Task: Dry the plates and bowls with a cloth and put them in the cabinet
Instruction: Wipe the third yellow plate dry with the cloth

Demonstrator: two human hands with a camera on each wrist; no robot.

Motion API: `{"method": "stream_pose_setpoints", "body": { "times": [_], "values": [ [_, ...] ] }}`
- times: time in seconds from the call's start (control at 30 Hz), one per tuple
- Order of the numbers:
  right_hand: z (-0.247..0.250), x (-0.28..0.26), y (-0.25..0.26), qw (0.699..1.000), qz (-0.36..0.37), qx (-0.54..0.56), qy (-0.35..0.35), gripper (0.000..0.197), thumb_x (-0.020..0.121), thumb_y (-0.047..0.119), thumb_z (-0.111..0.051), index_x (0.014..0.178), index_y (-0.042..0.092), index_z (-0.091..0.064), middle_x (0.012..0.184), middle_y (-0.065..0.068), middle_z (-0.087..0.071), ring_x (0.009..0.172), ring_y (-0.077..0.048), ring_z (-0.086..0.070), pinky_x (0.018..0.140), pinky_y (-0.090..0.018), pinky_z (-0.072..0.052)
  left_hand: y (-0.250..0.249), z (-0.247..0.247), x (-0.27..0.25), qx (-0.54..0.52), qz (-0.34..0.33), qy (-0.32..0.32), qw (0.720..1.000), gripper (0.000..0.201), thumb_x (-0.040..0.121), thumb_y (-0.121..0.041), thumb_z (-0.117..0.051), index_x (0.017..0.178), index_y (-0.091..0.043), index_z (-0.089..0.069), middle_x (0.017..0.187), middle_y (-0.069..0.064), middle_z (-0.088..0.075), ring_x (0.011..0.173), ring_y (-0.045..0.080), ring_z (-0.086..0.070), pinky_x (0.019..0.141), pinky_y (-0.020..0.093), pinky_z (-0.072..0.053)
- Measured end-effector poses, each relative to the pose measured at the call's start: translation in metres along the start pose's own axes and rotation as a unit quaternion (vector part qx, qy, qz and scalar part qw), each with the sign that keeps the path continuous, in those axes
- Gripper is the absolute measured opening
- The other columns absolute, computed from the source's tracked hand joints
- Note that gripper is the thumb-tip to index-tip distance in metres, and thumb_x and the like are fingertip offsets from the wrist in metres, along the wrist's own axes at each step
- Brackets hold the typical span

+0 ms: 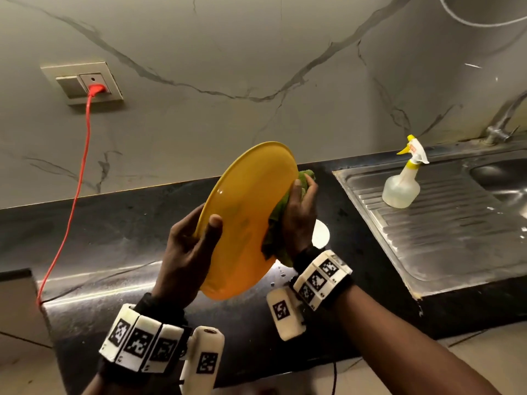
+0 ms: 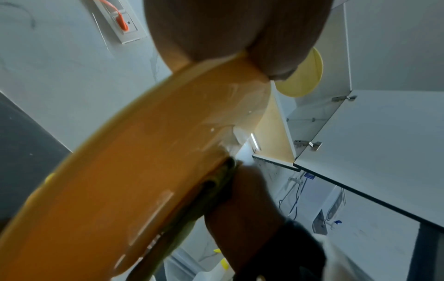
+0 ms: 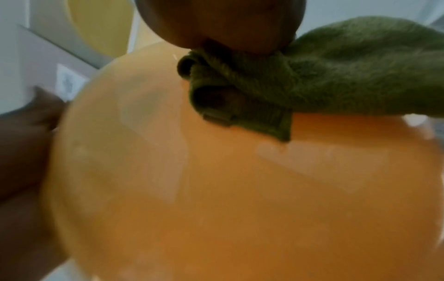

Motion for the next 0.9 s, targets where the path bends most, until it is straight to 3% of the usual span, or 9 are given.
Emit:
{"method": "stream_pose_setpoints", "body": {
  "times": [0.13,0.27,0.33,0.43,0.5,0.6,0.73,0.83,0.9],
  "values": [
    [-0.018,-0.045,0.041,0.992,0.116,-0.009,0.044,0.057,0.099,0.048,-0.028,0.153,0.028,-0.023,0.151,0.008,-0.04,0.112,0.013,-0.05,0.098,-0.031,-0.045,0.007,-0.005,0.005,-0.043,0.014,-0.03,0.999,0.052,0.063,-0.088,-0.06,0.088,-0.044,-0.072,0.084,-0.01,-0.072,0.075,0.007,-0.068,0.066,0.026,-0.058],
    [-0.042,-0.09,0.084,0.949,0.292,0.009,0.121,0.052,0.104,0.036,-0.032,0.151,0.014,-0.029,0.159,-0.01,-0.028,0.146,-0.024,-0.031,0.118,-0.045,-0.027,0.01,-0.001,0.009,-0.05,0.018,-0.044,0.998,0.051,0.071,-0.083,-0.057,0.083,-0.035,-0.072,0.07,-0.007,-0.067,0.06,0.007,-0.063,0.055,0.024,-0.055],
    [-0.056,-0.094,0.095,0.915,0.369,0.006,0.164,0.048,0.103,0.024,-0.037,0.144,0.0,-0.041,0.156,-0.019,-0.032,0.149,-0.029,-0.023,0.12,-0.054,-0.019,0.011,0.001,0.009,-0.034,0.015,-0.044,0.998,0.051,0.073,-0.082,-0.056,0.089,-0.036,-0.073,0.077,-0.006,-0.072,0.067,0.007,-0.067,0.058,0.022,-0.056],
    [-0.06,-0.075,0.103,0.895,0.424,-0.016,0.139,0.036,0.097,0.012,-0.045,0.126,-0.004,-0.059,0.14,-0.022,-0.052,0.139,-0.032,-0.041,0.118,-0.049,-0.026,0.014,0.003,0.007,-0.026,0.023,-0.043,0.998,0.053,0.067,-0.085,-0.059,0.091,-0.04,-0.075,0.082,-0.004,-0.074,0.073,0.01,-0.069,0.064,0.027,-0.058],
    [-0.047,-0.044,0.101,0.919,0.387,-0.006,0.074,0.031,0.098,0.011,-0.044,0.12,0.0,-0.063,0.13,-0.016,-0.062,0.127,-0.024,-0.054,0.113,-0.037,-0.038,0.015,0.003,0.004,-0.016,0.027,-0.035,0.999,0.054,0.062,-0.088,-0.06,0.089,-0.043,-0.075,0.084,-0.004,-0.075,0.074,0.013,-0.07,0.065,0.029,-0.059],
    [-0.024,0.013,0.072,0.976,0.217,-0.027,0.022,0.032,0.102,0.024,-0.038,0.121,0.017,-0.063,0.121,-0.003,-0.067,0.105,-0.011,-0.062,0.09,-0.029,-0.052,0.009,0.003,0.0,0.002,0.016,-0.018,1.0,0.053,0.062,-0.089,-0.059,0.091,-0.047,-0.074,0.093,-0.006,-0.075,0.082,0.014,-0.071,0.069,0.028,-0.059],
    [-0.007,0.05,-0.011,0.998,-0.025,-0.048,0.037,0.049,0.094,0.047,-0.029,0.119,0.022,-0.063,0.109,-0.005,-0.067,0.101,-0.025,-0.062,0.089,-0.041,-0.052,-0.009,0.005,-0.002,0.022,-0.026,-0.026,0.999,0.039,0.077,-0.078,-0.056,0.077,-0.042,-0.071,0.069,-0.014,-0.066,0.063,0.001,-0.062,0.06,0.018,-0.052],
    [-0.003,0.033,-0.058,0.993,-0.11,-0.022,0.036,0.04,0.098,0.042,-0.033,0.116,0.023,-0.062,0.102,-0.001,-0.066,0.1,-0.026,-0.063,0.09,-0.046,-0.052,-0.017,0.004,-0.001,0.02,-0.05,-0.037,0.998,0.04,0.087,-0.071,-0.049,0.063,-0.043,-0.063,0.056,-0.021,-0.054,0.053,-0.003,-0.052,0.054,0.011,-0.044],
    [-0.006,0.017,-0.083,0.987,-0.157,0.006,0.039,0.04,0.09,0.047,-0.034,0.105,0.027,-0.065,0.099,-0.003,-0.069,0.096,-0.027,-0.064,0.09,-0.053,-0.052,-0.014,0.007,0.001,0.011,-0.049,-0.057,0.997,0.048,0.1,-0.048,-0.038,0.058,-0.042,-0.06,0.052,-0.02,-0.05,0.049,-0.003,-0.048,0.051,0.011,-0.042]
  ]
}}
Point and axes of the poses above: each hand's wrist, its own x-axis towards the middle knuckle, its own z-axis out of the back of the hand, y = z × x, the point moved 10 cm from there along x, towards the middle knuckle
